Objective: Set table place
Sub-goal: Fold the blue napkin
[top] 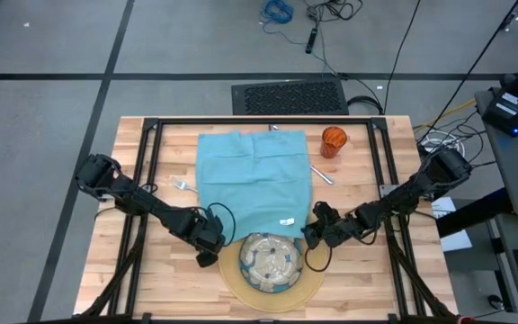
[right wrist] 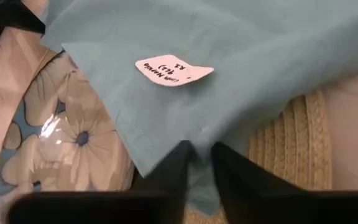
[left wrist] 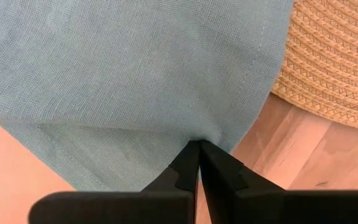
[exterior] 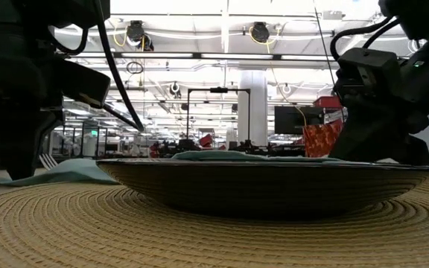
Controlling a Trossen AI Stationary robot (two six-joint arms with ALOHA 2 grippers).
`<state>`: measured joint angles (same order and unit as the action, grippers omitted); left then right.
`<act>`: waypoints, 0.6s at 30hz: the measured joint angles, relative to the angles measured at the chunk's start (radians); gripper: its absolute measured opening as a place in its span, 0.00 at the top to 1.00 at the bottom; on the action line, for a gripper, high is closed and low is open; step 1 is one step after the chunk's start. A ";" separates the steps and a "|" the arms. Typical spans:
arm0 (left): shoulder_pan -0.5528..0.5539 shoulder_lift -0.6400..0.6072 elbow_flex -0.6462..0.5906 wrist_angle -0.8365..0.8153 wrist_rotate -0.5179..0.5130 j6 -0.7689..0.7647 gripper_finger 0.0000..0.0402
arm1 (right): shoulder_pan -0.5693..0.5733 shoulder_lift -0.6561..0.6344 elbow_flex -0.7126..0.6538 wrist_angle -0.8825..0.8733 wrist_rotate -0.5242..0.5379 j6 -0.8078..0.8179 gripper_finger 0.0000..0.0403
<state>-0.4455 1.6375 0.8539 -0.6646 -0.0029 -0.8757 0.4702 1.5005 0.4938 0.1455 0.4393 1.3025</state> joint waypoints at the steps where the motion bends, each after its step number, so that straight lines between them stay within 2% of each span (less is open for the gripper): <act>1: -0.001 0.000 0.000 0.000 0.000 0.000 1.00 | 0.000 0.000 0.000 0.000 0.000 -0.014 0.94; 5: -0.011 0.000 0.000 0.000 -0.007 -0.001 1.00 | 0.008 0.000 0.000 0.000 -0.002 -0.035 0.99; 13: -0.035 0.000 0.000 0.008 -0.008 -0.026 1.00 | 0.062 -0.002 0.000 -0.004 0.009 -0.013 1.00; 18: -0.045 0.000 0.000 0.007 -0.001 -0.029 1.00 | 0.089 -0.046 0.000 0.008 0.053 -0.023 1.00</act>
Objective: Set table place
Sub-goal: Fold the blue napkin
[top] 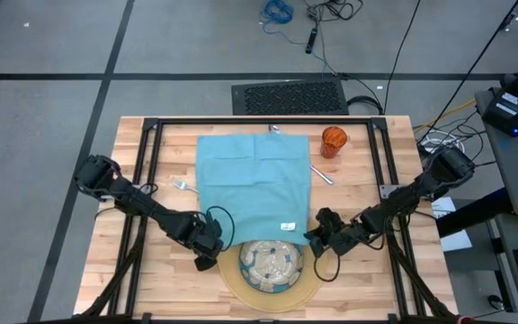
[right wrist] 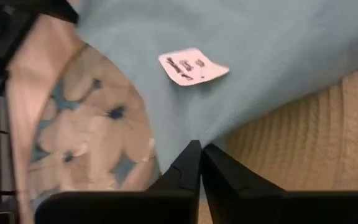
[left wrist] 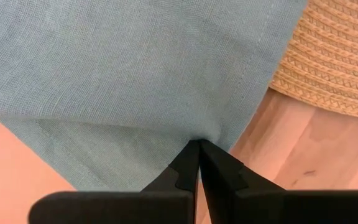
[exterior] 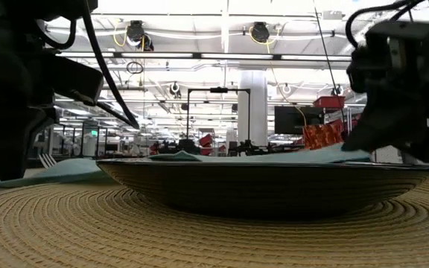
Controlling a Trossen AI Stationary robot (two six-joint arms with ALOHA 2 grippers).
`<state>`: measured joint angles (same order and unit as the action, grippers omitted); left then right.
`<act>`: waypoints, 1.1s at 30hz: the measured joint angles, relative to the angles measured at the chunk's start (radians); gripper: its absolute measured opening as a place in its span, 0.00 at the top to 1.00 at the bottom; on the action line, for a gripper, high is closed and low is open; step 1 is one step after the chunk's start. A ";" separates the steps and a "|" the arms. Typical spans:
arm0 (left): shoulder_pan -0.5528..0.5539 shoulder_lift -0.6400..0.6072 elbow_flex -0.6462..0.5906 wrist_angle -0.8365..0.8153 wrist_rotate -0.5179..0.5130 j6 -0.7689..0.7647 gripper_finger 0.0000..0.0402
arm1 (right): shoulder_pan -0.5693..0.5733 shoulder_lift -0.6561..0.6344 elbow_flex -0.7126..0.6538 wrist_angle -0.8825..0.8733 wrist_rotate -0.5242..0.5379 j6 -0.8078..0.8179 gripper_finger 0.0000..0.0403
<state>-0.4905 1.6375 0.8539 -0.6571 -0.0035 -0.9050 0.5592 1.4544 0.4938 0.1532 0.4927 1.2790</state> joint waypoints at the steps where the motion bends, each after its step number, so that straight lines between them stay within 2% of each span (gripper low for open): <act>1: -0.001 0.000 0.000 0.000 0.001 0.000 1.00 | 0.005 -0.013 0.000 0.000 0.010 -0.004 1.00; 8: -0.001 0.000 0.000 -0.001 0.002 0.001 1.00 | 0.047 -0.095 0.000 -0.002 0.029 -0.030 1.00; 13: -0.003 0.000 0.000 -0.002 0.002 0.023 1.00 | 0.077 -0.097 0.000 -0.045 -0.045 -0.002 1.00; 19: -0.014 0.000 0.000 -0.001 0.008 0.029 1.00 | 0.116 -0.097 0.000 -0.103 -0.048 0.057 1.00; 26: -0.031 0.000 0.000 0.012 0.034 0.023 1.00 | 0.136 -0.097 0.000 -0.082 -0.089 0.054 1.00; 33: -0.069 0.002 -0.002 0.110 0.087 -0.003 1.00 | 0.149 -0.097 0.000 -0.050 -0.109 0.028 1.00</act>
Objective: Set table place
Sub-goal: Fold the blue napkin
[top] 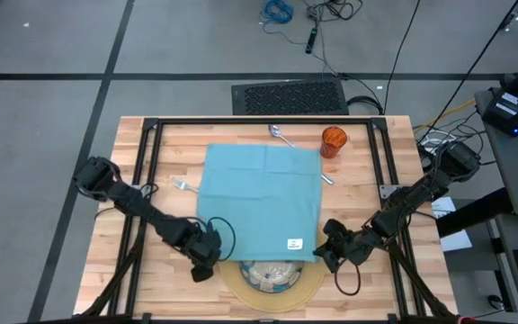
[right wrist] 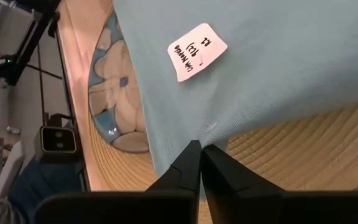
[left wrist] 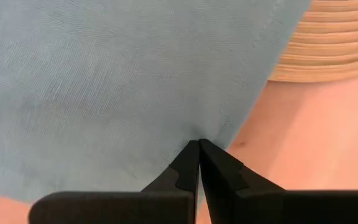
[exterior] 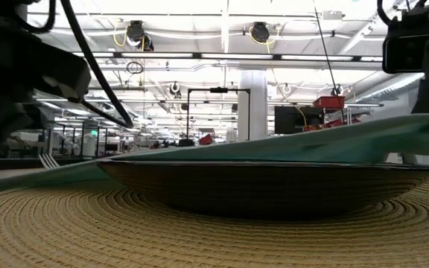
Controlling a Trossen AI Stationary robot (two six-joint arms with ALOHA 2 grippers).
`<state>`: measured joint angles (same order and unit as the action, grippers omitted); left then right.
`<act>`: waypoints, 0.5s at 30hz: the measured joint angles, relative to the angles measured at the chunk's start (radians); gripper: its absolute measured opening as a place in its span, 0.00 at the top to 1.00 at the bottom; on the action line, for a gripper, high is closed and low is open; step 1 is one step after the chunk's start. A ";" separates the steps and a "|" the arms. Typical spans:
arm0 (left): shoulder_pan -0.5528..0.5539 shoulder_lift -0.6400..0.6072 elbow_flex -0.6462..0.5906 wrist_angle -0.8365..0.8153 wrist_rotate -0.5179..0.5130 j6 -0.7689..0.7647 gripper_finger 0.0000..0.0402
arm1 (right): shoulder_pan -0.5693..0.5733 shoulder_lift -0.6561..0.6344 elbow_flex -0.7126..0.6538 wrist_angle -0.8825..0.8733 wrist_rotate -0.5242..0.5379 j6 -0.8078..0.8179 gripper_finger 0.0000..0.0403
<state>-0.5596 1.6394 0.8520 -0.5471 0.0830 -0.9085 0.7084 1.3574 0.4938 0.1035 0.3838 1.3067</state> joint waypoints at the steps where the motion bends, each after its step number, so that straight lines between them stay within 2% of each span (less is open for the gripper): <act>1: -0.007 0.000 0.000 0.012 0.004 -0.004 1.00 | 0.005 0.000 0.000 0.000 0.000 0.000 1.00; 15: -0.097 0.001 0.000 0.087 0.005 -0.081 1.00 | 0.053 0.000 0.000 0.031 -0.023 0.034 1.00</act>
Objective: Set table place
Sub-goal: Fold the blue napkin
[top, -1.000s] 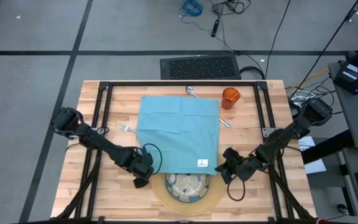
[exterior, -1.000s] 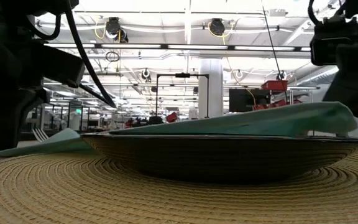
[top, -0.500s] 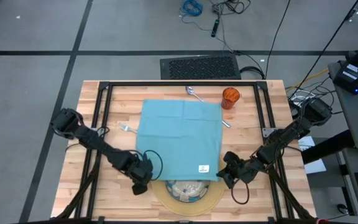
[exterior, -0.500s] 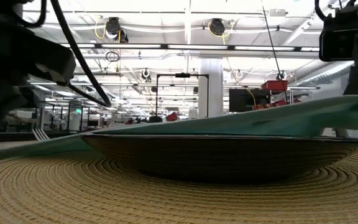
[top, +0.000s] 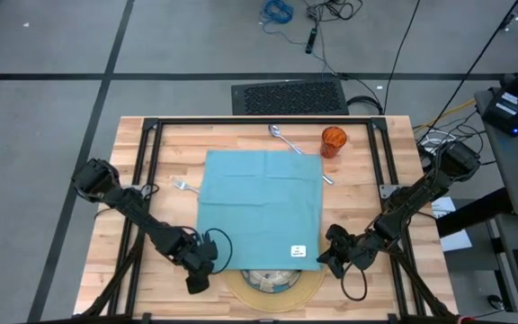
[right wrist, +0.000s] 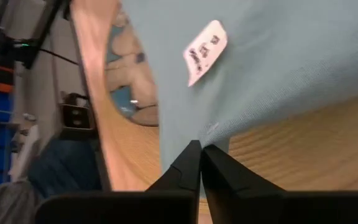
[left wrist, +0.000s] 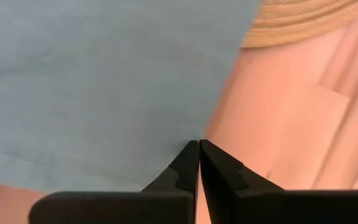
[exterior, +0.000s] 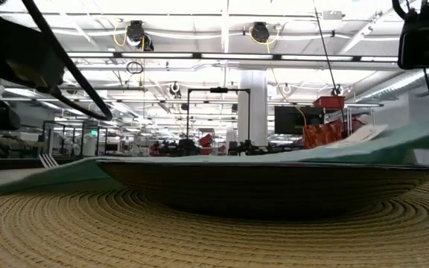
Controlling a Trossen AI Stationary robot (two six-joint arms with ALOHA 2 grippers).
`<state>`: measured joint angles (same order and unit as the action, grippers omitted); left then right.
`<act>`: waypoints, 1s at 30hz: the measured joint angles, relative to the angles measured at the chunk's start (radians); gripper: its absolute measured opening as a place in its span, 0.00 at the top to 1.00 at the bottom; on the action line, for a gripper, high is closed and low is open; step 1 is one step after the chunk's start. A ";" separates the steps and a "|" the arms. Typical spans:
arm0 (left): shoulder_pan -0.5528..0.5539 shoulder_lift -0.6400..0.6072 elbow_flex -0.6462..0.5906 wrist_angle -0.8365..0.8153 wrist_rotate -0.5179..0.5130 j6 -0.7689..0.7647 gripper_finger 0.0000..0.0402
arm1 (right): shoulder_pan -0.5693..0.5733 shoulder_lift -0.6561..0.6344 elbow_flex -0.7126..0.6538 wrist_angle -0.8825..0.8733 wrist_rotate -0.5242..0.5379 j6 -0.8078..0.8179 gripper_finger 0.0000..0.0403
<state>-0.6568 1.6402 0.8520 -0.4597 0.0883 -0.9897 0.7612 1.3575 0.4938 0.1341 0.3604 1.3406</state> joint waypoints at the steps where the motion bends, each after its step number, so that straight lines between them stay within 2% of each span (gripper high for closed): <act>1: -0.003 0.000 0.000 0.011 0.000 0.000 1.00 | 0.000 0.000 0.000 0.017 0.000 -0.007 1.00; 9: -0.021 -0.001 0.001 0.061 -0.012 0.004 1.00 | 0.000 0.032 0.000 0.110 -0.004 -0.030 1.00; 17: -0.022 -0.002 0.003 0.061 -0.040 0.002 1.00 | 0.020 0.057 0.000 0.117 0.003 0.006 0.99; 25: -0.029 -0.002 0.004 0.060 -0.009 0.010 0.99 | 0.063 0.058 0.000 0.103 0.048 0.028 0.85; 30: -0.032 -0.002 0.041 0.058 -0.011 0.058 0.90 | 0.089 0.058 0.000 0.065 0.096 0.028 0.74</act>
<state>-0.6884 1.6386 0.8934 -0.4019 0.0773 -0.9313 0.8503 1.4155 0.4938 0.1992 0.4559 1.3691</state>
